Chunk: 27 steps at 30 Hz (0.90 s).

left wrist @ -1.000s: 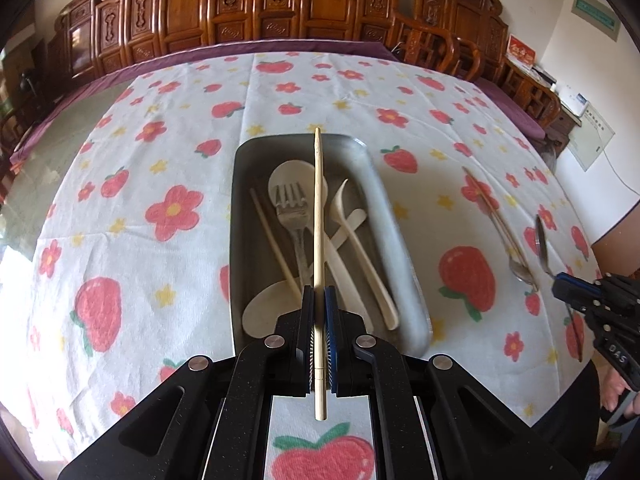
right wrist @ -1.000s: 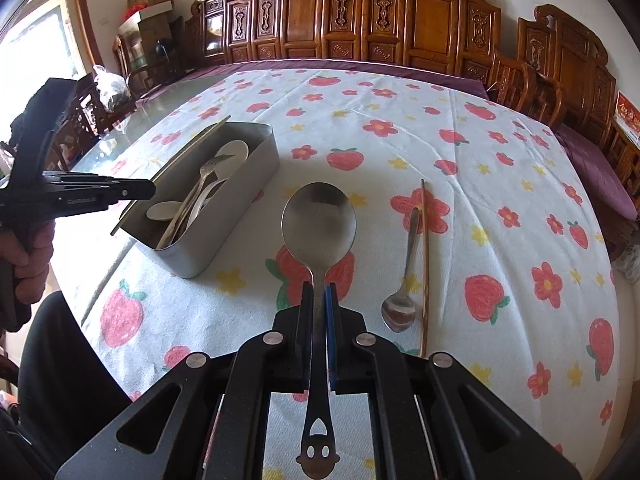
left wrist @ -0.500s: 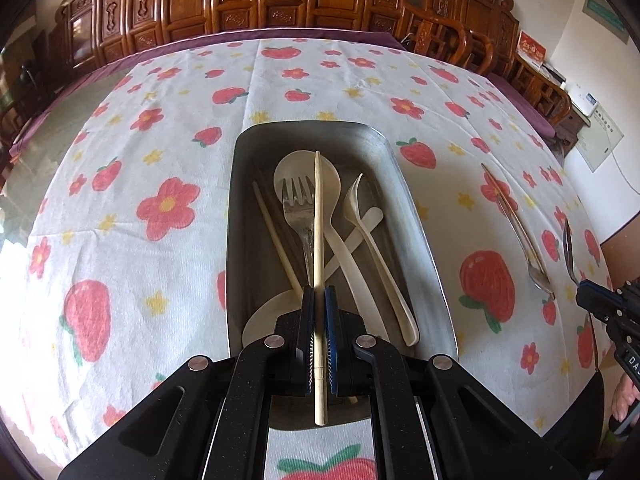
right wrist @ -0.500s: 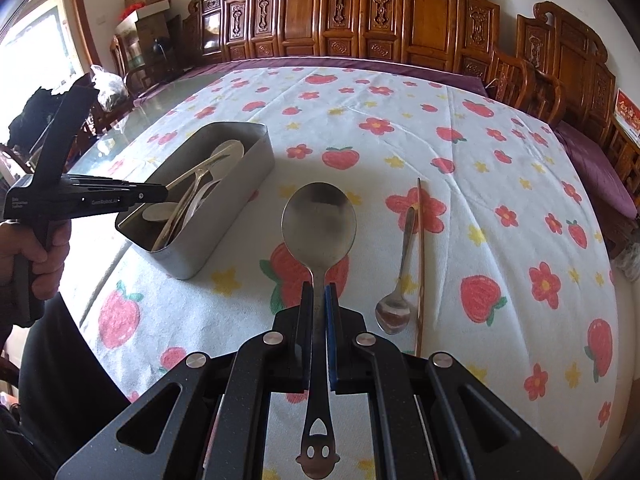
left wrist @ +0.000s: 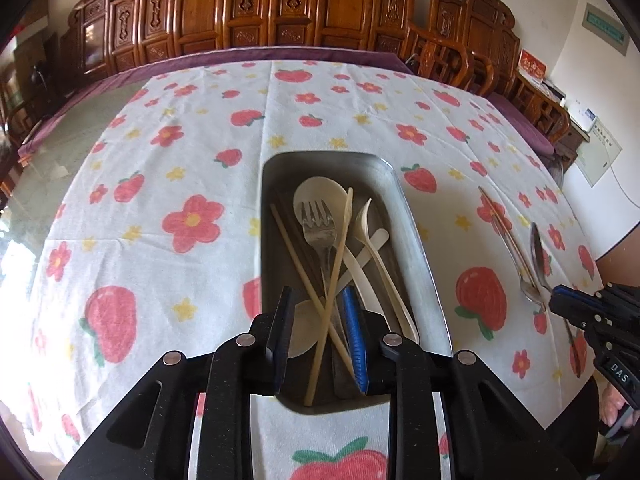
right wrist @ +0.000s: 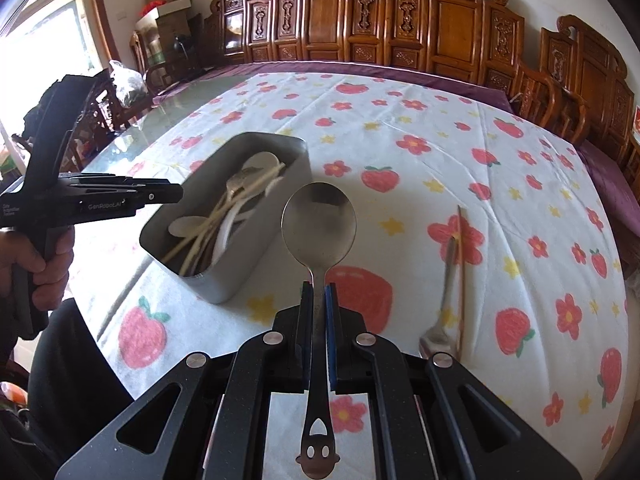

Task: Organize utensils
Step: 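Carry the chopstick into the tray and open the left tool while the right tool holds the spoon, then lower the metal spoon into the tray and open the right tool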

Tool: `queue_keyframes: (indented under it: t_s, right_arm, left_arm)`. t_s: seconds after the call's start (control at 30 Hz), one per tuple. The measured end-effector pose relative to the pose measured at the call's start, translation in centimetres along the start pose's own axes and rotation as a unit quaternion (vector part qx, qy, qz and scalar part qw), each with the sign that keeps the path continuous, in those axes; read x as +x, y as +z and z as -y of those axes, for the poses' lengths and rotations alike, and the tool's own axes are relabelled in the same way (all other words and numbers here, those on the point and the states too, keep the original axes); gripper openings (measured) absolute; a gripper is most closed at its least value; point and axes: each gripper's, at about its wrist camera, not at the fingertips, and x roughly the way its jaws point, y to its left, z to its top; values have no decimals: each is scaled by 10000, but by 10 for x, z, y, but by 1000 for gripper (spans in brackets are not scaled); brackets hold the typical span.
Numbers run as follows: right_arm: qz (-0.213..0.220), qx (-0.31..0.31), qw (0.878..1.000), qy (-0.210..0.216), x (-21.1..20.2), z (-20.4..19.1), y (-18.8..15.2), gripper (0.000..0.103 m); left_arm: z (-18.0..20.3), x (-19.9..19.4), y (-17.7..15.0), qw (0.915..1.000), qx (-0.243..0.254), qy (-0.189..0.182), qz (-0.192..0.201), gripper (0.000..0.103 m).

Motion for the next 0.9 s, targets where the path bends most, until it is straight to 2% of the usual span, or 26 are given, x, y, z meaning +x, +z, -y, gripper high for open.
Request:
queue_keyframes:
  t_s: [0.57, 0.9]
  right_arm:
    - [150, -373, 9981, 473, 30, -64, 60, 7]
    - [135, -180, 9975, 673, 53, -86, 91, 7]
  left_arm:
    - [-48, -66, -3, 9973, -242, 307, 620, 24]
    - [-79, -86, -4, 9947, -455, 435, 808, 24]
